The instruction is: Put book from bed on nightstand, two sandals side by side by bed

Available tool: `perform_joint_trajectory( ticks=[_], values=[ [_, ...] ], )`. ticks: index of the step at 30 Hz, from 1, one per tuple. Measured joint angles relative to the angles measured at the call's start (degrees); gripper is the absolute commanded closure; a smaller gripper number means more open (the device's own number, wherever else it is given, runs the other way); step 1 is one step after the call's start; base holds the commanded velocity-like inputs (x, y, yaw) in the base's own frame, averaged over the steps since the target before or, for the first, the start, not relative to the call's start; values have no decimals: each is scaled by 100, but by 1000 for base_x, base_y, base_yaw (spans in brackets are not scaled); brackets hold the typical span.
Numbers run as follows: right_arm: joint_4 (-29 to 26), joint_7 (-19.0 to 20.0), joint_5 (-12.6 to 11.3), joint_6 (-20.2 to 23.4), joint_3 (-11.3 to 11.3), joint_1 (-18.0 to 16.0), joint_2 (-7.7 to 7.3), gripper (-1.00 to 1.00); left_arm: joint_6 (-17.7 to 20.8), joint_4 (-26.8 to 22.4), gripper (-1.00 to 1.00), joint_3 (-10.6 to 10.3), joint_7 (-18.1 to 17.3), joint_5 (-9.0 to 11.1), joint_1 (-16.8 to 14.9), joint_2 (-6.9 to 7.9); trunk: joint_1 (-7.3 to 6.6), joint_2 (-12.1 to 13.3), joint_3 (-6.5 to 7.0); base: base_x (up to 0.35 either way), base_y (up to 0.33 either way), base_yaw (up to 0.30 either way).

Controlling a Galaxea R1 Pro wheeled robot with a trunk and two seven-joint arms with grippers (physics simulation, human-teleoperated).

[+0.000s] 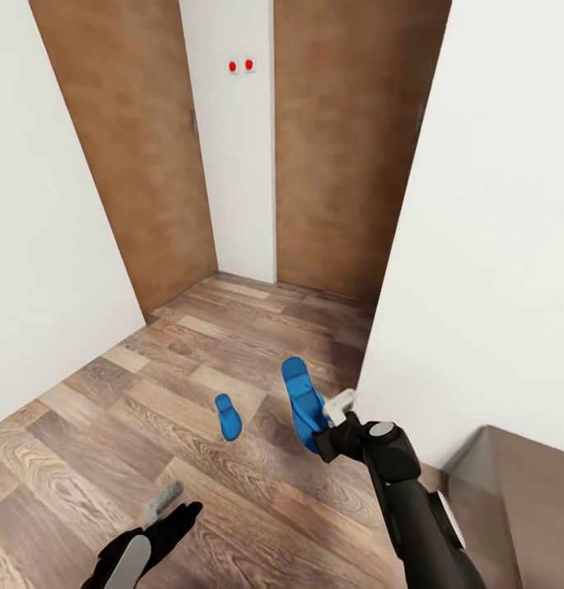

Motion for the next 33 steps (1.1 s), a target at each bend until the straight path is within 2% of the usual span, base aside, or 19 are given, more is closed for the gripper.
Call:
perform_joint_trajectory(
  ticks=[17,21,29,33],
  values=[
    [32,13,-8,-37,10,11,0,100,0,16,-100,-3,-2,-1,-3,-3,0,0,0,276,205,-5],
    [28,9,-57,-42,20,17,0,100,-1,111,-100,-14,0,-34,-92,-127,0,0,0,312,58,0],
    [28,2,-65,-40,23,17,1,100,-6,211,-100,-18,17,-48,-127,-171,0,0,0,325,-18,0],
    [28,-1,-63,-39,25,17,1,100,-10,226,-100,-12,196,-49,-148,-179,0,0,0,329,-99,0]
  ],
)
